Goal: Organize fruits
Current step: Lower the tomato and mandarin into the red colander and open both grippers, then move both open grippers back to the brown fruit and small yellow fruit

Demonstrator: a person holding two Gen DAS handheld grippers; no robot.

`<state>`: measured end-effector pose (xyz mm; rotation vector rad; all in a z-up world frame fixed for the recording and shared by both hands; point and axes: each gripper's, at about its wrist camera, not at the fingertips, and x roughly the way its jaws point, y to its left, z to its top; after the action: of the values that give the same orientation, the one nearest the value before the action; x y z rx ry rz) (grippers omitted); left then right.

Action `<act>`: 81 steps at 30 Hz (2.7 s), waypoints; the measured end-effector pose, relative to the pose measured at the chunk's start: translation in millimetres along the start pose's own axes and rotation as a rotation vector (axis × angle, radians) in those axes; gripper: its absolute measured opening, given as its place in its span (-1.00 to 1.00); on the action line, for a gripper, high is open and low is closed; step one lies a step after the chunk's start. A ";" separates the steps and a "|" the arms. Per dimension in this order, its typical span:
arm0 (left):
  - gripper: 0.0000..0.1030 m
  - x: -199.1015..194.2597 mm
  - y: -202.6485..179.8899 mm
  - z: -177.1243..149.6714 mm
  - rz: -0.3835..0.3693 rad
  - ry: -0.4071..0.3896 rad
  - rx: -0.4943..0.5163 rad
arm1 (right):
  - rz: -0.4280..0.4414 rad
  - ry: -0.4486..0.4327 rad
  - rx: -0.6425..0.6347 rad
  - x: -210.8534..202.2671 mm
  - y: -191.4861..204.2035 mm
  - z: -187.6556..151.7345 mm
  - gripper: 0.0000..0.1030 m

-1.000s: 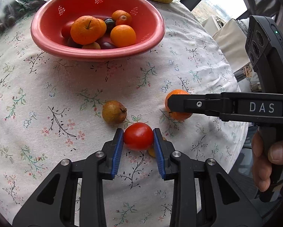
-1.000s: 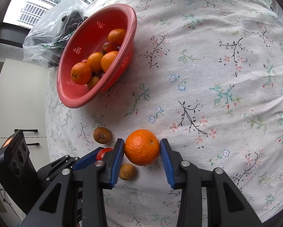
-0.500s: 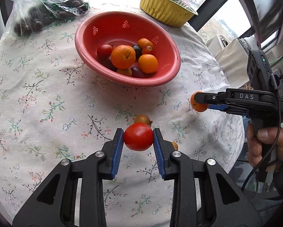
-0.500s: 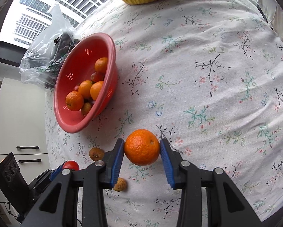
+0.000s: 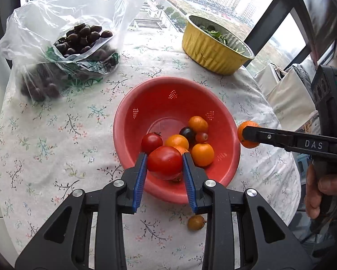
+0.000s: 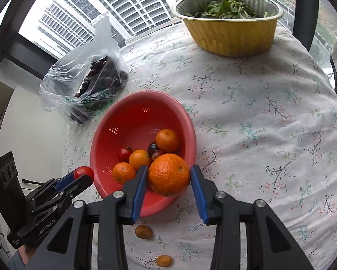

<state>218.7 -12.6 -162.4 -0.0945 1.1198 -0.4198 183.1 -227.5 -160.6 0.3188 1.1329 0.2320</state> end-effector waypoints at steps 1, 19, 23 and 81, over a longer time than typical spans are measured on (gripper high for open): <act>-0.43 6.1 -1.3 5.4 0.001 0.006 0.004 | -0.007 0.004 -0.037 4.1 8.6 3.1 -0.19; -0.43 94.1 -3.4 44.7 -0.002 0.118 0.042 | -0.093 0.109 -0.282 57.8 43.7 3.4 -0.19; -0.42 101.5 -1.9 47.3 0.008 0.124 0.044 | -0.097 0.108 -0.297 59.4 46.1 4.8 -0.19; 0.98 -25.9 1.7 -187.6 0.035 0.167 0.009 | -0.144 0.205 -0.202 48.4 38.7 -171.9 0.04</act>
<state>43.2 23.9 -223.5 -0.0323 1.2823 -0.4065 45.2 -152.4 -254.0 0.0337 1.3169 0.2543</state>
